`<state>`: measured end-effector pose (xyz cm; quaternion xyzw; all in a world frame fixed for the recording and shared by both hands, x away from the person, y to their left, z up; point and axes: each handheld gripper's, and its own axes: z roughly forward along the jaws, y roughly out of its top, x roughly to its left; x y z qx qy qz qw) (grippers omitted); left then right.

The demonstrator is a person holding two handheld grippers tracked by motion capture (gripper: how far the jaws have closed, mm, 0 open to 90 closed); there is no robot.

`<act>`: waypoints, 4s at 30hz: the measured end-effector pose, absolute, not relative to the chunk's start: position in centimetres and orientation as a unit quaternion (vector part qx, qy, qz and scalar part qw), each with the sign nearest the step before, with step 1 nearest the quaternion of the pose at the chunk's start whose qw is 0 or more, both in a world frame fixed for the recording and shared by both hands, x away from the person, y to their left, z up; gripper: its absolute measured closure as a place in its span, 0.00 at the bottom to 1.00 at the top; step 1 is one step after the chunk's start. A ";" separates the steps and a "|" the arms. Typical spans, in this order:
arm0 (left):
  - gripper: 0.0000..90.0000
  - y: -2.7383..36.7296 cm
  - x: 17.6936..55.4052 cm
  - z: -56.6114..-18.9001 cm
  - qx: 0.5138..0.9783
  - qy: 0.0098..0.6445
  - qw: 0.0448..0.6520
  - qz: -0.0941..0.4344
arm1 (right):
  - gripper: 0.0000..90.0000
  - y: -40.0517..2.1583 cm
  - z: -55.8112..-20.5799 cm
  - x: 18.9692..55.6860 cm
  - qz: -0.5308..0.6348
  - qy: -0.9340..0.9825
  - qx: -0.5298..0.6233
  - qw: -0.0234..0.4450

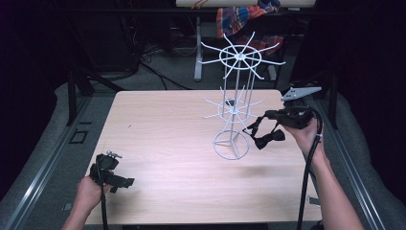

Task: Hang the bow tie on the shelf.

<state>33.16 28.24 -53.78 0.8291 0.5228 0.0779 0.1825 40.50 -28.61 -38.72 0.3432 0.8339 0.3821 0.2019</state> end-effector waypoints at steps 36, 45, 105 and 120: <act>0.00 27.9 32.9 -53.5 0.834 0.514 0.185 0.083 | 0.88 -29.4 -40.8 40.9 0.382 0.831 0.369 0.165; 0.00 27.8 33.1 -53.6 0.834 0.514 0.182 0.081 | 0.74 -30.4 -40.9 40.4 0.370 0.829 0.392 0.152; 0.00 27.6 32.8 -53.5 0.836 0.507 0.193 0.081 | 0.00 -28.0 -50.4 31.4 0.219 0.881 0.415 0.055; 0.00 27.4 32.9 -53.4 0.841 0.498 0.194 0.081 | 0.00 -28.5 -51.9 32.2 0.175 0.889 0.421 0.043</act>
